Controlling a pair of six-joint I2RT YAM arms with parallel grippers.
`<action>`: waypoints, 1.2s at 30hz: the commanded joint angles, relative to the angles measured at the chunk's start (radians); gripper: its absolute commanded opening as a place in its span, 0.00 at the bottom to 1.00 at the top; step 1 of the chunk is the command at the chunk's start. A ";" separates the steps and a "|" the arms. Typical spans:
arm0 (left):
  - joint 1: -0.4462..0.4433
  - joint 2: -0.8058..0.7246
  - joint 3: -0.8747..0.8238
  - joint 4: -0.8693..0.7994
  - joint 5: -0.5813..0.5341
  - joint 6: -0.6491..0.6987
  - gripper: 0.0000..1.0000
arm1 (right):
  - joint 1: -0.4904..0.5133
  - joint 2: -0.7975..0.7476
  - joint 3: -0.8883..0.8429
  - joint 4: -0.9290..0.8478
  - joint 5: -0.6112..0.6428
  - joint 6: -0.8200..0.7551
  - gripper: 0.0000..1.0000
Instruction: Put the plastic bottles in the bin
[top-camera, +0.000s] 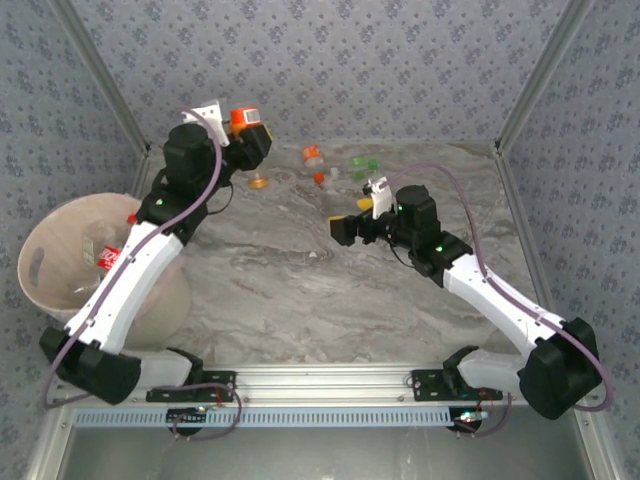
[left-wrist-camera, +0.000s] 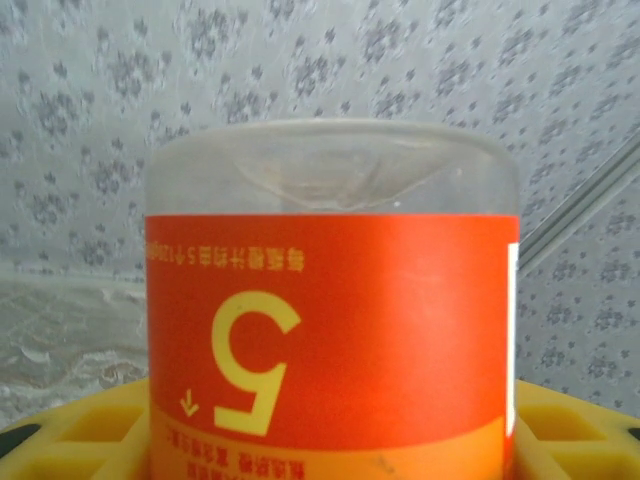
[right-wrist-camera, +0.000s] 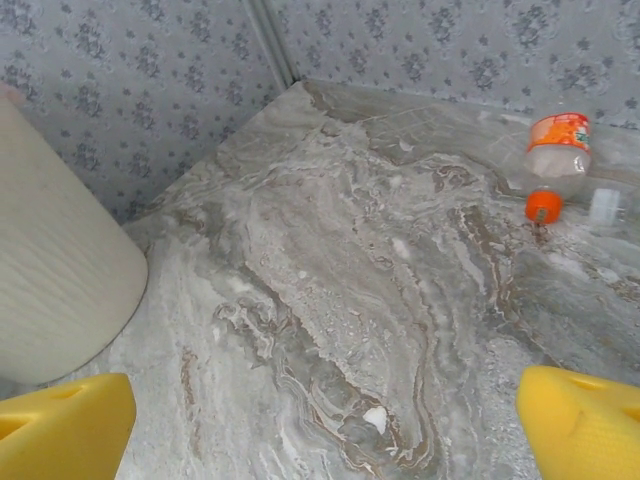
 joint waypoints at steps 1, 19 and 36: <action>-0.003 -0.060 -0.019 -0.021 -0.020 0.064 0.49 | 0.015 0.012 0.045 0.040 -0.044 -0.030 1.00; 0.048 -0.379 0.003 -0.365 -0.440 0.310 0.49 | 0.033 0.077 0.058 0.131 0.002 -0.041 1.00; 0.618 -0.395 0.042 -0.703 -0.415 0.150 0.48 | 0.031 0.135 0.073 0.167 -0.022 -0.011 1.00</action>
